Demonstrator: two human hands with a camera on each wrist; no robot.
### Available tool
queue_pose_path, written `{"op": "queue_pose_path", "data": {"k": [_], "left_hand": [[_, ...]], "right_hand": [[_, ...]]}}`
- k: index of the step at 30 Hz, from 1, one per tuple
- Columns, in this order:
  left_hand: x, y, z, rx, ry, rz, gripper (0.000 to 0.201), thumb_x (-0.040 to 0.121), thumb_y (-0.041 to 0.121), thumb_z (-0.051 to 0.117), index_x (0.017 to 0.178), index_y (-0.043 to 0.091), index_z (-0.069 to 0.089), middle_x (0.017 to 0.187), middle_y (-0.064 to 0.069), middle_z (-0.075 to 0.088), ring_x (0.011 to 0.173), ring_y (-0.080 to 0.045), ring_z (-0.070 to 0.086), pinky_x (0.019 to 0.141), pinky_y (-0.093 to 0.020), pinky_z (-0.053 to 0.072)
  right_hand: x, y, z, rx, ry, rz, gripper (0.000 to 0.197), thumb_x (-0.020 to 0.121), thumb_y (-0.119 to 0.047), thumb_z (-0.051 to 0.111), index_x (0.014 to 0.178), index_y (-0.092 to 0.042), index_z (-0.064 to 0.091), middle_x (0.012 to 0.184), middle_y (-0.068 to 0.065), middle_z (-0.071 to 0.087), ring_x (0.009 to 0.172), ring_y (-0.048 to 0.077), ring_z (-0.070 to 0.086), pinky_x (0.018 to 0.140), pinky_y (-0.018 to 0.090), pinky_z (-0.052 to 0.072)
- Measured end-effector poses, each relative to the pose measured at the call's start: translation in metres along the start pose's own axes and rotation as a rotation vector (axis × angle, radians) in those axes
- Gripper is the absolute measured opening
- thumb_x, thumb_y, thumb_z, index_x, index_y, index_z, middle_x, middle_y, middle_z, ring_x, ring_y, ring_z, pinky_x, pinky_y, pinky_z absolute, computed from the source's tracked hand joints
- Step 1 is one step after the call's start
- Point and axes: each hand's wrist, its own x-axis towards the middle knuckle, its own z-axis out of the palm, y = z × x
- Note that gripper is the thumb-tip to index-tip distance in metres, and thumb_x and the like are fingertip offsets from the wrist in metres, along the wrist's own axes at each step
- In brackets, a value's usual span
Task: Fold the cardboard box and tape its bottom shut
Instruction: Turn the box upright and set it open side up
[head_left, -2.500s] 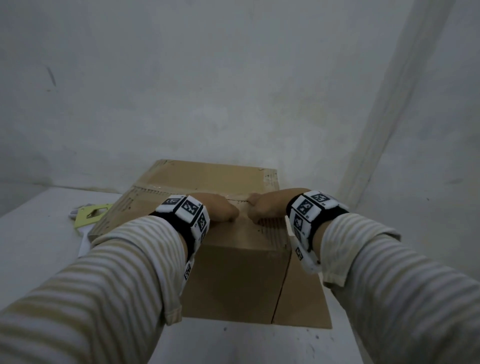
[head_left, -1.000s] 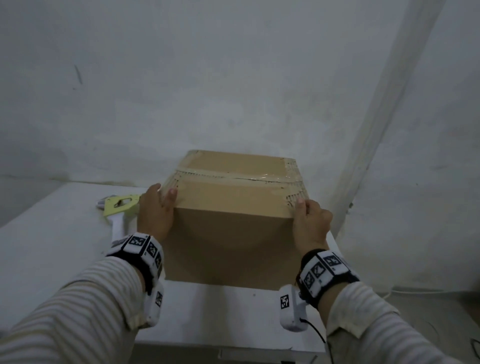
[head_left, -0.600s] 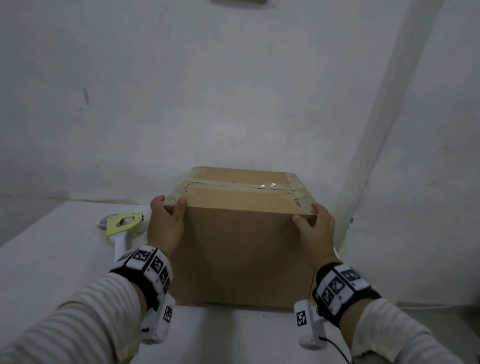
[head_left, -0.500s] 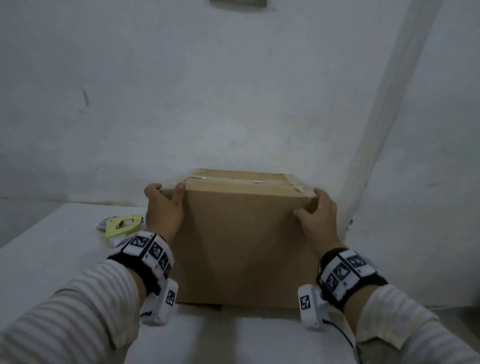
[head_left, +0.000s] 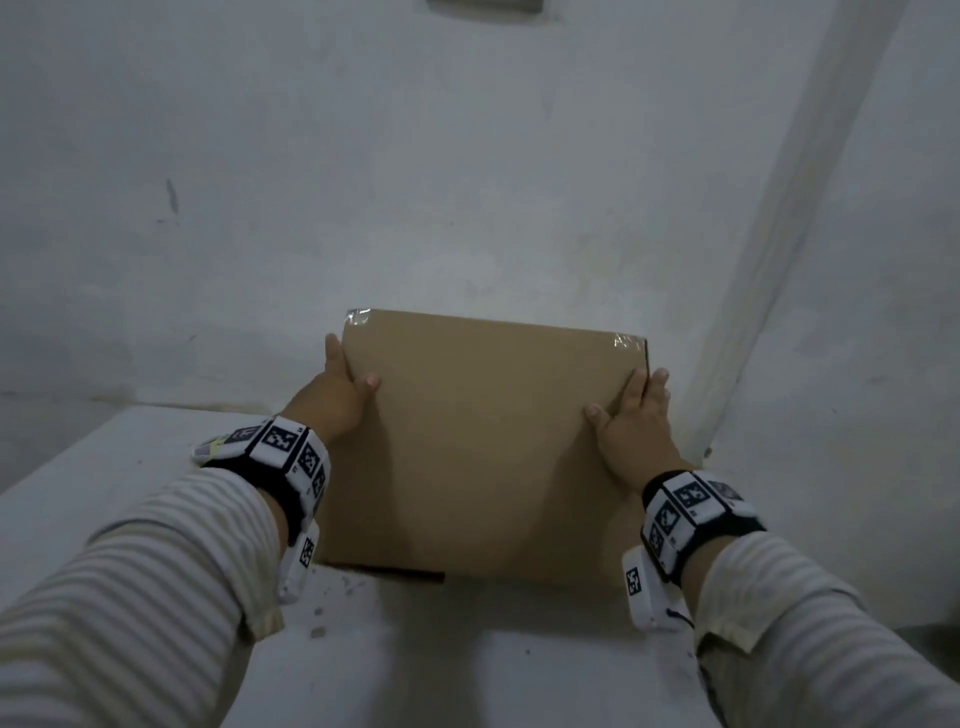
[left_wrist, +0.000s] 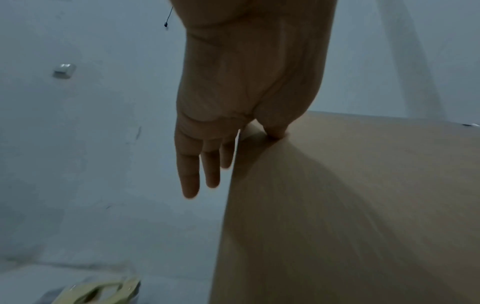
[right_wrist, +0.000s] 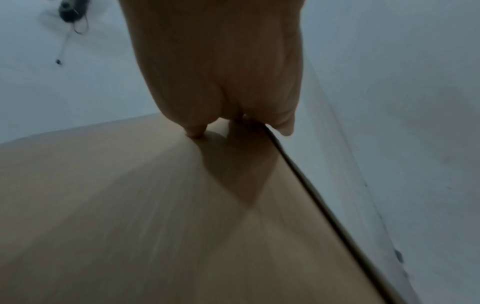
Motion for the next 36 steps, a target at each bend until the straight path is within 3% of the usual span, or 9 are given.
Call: {"op": "queue_pose_path", "data": {"k": [2,6,11,15,20,24,28,33,36], "left_hand": [[-0.005,-0.018,0.009,0.012,-0.072,-0.069,0.079,0.097,0.044,0.039,0.151,0.016,-0.01,0.152,-0.019,0.031,0.132,-0.038,0.042,0.108,-0.043,0.034],[-0.008,-0.053,0.029,-0.153,-0.13,-0.201,0.082,0.085,0.065,0.04,0.143,0.01,0.028,0.142,-0.018,0.044,0.122,-0.038,0.05,0.105,-0.052,0.039],[-0.021,-0.038,0.025,-0.097,-0.048,-0.262,0.077,0.092,0.058,0.035,0.142,-0.001,0.027,0.144,-0.023,0.039,0.127,-0.039,0.045,0.106,-0.048,0.038],[-0.022,-0.025,0.017,-0.027,-0.015,-0.214,0.065,0.094,0.046,0.041,0.141,0.003,0.027,0.141,-0.02,0.042,0.124,-0.038,0.047,0.103,-0.045,0.041],[-0.026,-0.01,0.009,-0.009,-0.043,-0.15,0.044,0.09,0.024,0.05,0.127,0.002,0.038,0.11,-0.013,0.052,0.091,-0.029,0.052,0.082,-0.039,0.047],[-0.037,-0.005,0.021,-0.039,-0.114,-0.088,0.021,0.09,0.02,0.056,0.105,0.008,0.047,0.096,-0.007,0.048,0.093,-0.026,0.047,0.081,-0.032,0.044],[-0.04,-0.015,0.025,-0.113,-0.113,-0.075,0.057,0.083,0.034,0.063,0.128,0.012,0.036,0.124,-0.011,0.049,0.109,-0.03,0.053,0.09,-0.041,0.05],[-0.039,-0.026,0.02,-0.134,-0.101,-0.096,0.073,0.081,0.048,0.06,0.138,0.016,0.028,0.137,-0.012,0.038,0.117,-0.032,0.049,0.096,-0.044,0.049],[-0.035,-0.032,0.015,-0.147,-0.09,-0.127,0.07,0.082,0.046,0.059,0.137,0.015,0.028,0.138,-0.013,0.033,0.116,-0.033,0.048,0.096,-0.043,0.048]], "right_hand": [[-0.008,0.011,0.011,0.039,-0.097,0.106,0.079,0.098,-0.044,0.039,0.151,-0.016,-0.013,0.159,0.014,-0.019,0.146,0.038,0.007,0.118,0.046,0.013],[-0.027,0.02,0.025,0.074,-0.119,0.167,0.073,0.099,-0.045,0.034,0.151,-0.024,-0.013,0.157,0.017,0.004,0.136,0.041,0.03,0.111,0.048,0.026],[-0.032,0.01,0.015,0.076,-0.09,0.169,0.074,0.098,-0.044,0.036,0.152,-0.022,-0.009,0.151,0.02,0.015,0.131,0.042,0.035,0.108,0.048,0.031],[-0.03,0.001,0.002,-0.066,-0.078,0.127,0.068,0.094,-0.045,0.046,0.145,-0.009,0.02,0.149,0.021,0.018,0.13,0.043,0.033,0.106,0.048,0.033],[-0.024,-0.009,0.0,-0.28,-0.126,0.035,0.056,0.095,-0.05,0.037,0.134,-0.01,0.043,0.146,0.014,0.032,0.131,0.039,0.031,0.108,0.051,0.029],[-0.029,-0.024,0.024,-0.348,-0.163,-0.155,0.055,0.097,-0.049,0.033,0.137,-0.012,0.041,0.146,0.012,0.036,0.135,0.034,0.03,0.112,0.052,0.023],[-0.039,-0.058,0.056,-0.353,-0.19,-0.363,0.051,0.099,-0.037,0.035,0.145,-0.014,0.03,0.156,0.009,0.024,0.143,0.03,0.018,0.117,0.049,0.015],[-0.048,-0.099,0.082,-0.342,-0.208,-0.541,0.046,0.101,-0.023,0.035,0.146,-0.019,0.029,0.158,0.003,0.021,0.146,0.025,0.013,0.117,0.043,0.007],[-0.048,-0.111,0.089,-0.326,-0.217,-0.562,0.044,0.102,-0.027,0.033,0.146,-0.021,0.031,0.158,0.002,0.021,0.146,0.024,0.013,0.117,0.043,0.006]]}}
